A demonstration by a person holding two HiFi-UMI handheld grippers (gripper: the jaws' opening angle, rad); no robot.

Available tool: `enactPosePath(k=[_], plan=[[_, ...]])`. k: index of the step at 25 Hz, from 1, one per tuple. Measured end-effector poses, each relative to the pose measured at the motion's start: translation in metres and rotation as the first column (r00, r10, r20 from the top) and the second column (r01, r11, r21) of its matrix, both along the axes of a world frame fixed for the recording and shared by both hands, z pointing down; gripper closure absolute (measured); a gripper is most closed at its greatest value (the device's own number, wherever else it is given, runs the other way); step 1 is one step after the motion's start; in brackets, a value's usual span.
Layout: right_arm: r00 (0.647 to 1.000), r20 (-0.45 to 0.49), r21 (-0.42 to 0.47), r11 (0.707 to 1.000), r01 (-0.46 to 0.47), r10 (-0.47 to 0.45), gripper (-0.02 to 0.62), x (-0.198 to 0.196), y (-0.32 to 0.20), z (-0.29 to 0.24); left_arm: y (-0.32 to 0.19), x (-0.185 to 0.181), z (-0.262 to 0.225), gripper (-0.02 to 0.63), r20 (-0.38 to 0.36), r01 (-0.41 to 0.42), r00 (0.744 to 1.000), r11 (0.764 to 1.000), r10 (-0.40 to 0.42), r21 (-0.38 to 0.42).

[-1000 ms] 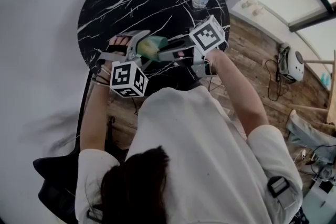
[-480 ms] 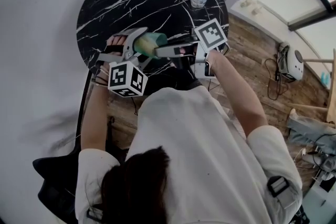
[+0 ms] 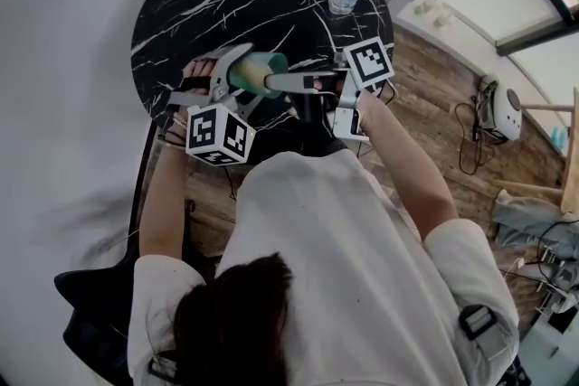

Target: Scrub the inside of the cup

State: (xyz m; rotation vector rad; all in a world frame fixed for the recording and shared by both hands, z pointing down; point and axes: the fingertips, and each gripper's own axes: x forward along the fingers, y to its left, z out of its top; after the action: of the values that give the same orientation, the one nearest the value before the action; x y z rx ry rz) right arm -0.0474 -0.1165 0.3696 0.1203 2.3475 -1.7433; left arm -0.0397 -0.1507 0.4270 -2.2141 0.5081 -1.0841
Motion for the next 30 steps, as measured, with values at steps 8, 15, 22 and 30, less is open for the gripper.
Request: enactPosePath(k=[8, 15, 22, 30], plan=[[0.997, 0.060, -0.059, 0.997, -0.053, 0.056, 0.535, 0.005, -0.009, -0.004, -0.006, 0.000, -0.002, 0.249, -0.034, 0.037, 0.999, 0.999, -0.037, 0.002], [0.987, 0.071, -0.118, 0.984, -0.133, 0.142, 0.537, 0.005, -0.019, -0.001, -0.009, -0.003, 0.001, 0.249, -0.037, 0.074, 0.997, 0.997, -0.074, 0.004], [0.969, 0.105, -0.199, 0.959, -0.201, 0.225, 0.538, 0.011, -0.030, -0.002, -0.013, -0.004, -0.002, 0.249, -0.055, 0.095, 0.994, 0.995, -0.094, 0.014], [0.915, 0.069, -0.381, 0.858, -0.345, 0.399, 0.540, 0.016, -0.046, 0.016, -0.018, -0.011, 0.007, 0.250, -0.063, 0.144, 0.988, 0.990, -0.144, -0.008]])
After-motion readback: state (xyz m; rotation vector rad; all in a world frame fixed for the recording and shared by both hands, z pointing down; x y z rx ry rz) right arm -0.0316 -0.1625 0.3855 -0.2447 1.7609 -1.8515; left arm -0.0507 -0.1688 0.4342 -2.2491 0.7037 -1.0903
